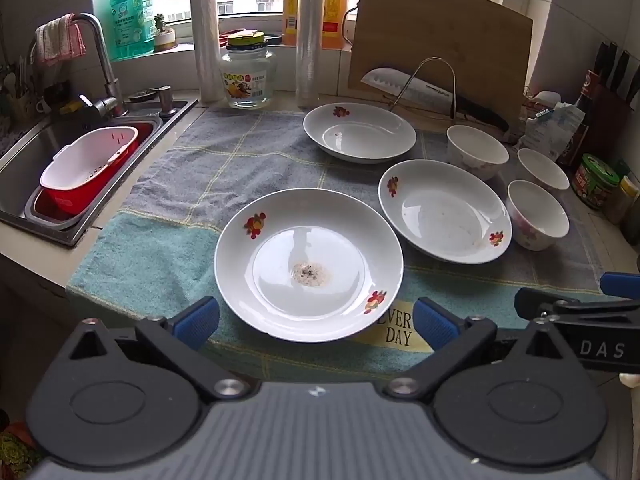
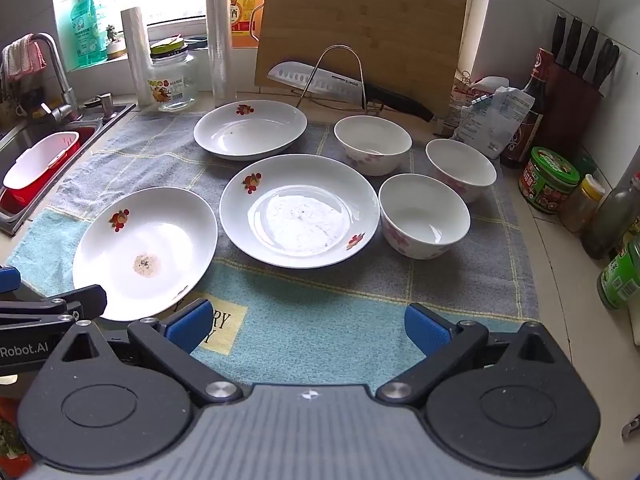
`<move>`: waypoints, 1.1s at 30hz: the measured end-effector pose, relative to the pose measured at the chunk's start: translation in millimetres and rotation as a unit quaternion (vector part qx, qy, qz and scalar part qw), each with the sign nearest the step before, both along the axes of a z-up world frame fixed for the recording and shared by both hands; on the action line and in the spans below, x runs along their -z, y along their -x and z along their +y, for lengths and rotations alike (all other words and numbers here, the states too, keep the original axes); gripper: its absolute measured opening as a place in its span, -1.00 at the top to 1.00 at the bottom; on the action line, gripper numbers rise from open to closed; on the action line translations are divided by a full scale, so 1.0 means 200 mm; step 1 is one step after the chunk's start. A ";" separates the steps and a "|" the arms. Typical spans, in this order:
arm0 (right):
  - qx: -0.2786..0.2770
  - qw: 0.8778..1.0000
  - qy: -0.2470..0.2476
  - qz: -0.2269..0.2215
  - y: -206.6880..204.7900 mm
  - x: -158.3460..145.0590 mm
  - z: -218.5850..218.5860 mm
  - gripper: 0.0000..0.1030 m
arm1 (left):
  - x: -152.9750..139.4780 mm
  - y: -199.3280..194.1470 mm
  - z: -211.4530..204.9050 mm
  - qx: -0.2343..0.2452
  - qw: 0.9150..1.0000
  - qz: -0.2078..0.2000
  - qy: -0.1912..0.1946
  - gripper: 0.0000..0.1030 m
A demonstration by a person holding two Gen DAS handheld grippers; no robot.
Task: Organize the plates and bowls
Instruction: 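Move the left tool toward the flowered white plate with residue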
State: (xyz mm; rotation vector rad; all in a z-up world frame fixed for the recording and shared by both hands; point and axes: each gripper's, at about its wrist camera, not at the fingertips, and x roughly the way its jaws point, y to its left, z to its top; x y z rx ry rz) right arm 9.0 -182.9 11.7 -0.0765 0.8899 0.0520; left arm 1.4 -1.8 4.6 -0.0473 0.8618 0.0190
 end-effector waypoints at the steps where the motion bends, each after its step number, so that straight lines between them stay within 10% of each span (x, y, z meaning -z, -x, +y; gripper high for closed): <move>1: 0.000 1.000 0.000 0.000 0.00 0.00 0.00 -1.00 | 0.00 0.00 0.00 0.000 1.000 0.000 0.000 -0.98; 33: 0.005 1.000 0.003 0.000 -0.01 -0.01 -0.03 -1.00 | 0.00 -0.02 -0.04 0.002 1.000 -0.003 -0.001 -0.98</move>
